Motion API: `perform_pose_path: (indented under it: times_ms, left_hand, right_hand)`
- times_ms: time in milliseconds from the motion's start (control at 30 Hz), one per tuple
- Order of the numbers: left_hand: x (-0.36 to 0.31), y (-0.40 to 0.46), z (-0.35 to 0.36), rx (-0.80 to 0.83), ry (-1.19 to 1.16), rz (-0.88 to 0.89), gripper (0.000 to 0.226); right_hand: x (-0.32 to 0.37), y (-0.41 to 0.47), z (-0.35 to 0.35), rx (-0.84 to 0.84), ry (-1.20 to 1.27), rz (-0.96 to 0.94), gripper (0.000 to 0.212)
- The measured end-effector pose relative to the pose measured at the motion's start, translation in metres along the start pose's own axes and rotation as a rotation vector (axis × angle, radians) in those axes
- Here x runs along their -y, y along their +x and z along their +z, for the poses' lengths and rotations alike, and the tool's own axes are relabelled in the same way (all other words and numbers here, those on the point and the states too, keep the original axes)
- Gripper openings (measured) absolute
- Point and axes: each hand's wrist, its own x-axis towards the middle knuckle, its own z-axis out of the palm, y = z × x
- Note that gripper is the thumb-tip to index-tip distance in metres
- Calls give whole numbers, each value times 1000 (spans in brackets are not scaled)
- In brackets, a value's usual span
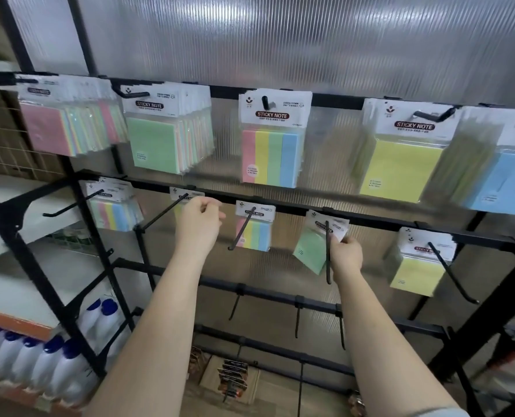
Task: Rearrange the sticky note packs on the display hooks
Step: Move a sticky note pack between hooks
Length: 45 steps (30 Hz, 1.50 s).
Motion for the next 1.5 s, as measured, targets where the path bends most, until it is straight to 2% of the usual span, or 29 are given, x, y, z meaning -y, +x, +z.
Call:
perform_pose_path:
  times_ms: [100,200,333,567,733,1167,1500]
  left_hand:
    - [1,0,-1,44,28,5,21]
    - [4,1,-5,84,30,14,20]
    - [12,5,-10,133,16,3,21]
    - [25,8,-25,206,35,15,22]
    - [35,8,-28,238,32,32,20]
    - [66,22,1,345,43,-71,21]
    - [55,59,38,438,210,-111,38]
  right_hand:
    - [0,-6,-3,55,-2,-13,29]
    - [1,-17,-8,40,-10,-5,33]
    - [0,-38,-16,31,-23,5,25]
    - [-7,-81,-25,-96,-70,-60,28]
    - [-11,-104,-30,-185,-133,-93,45]
    - [11,-143,-55,-232,-445,-149,51]
    - [44,-152,-58,-225,-372,-241,49]
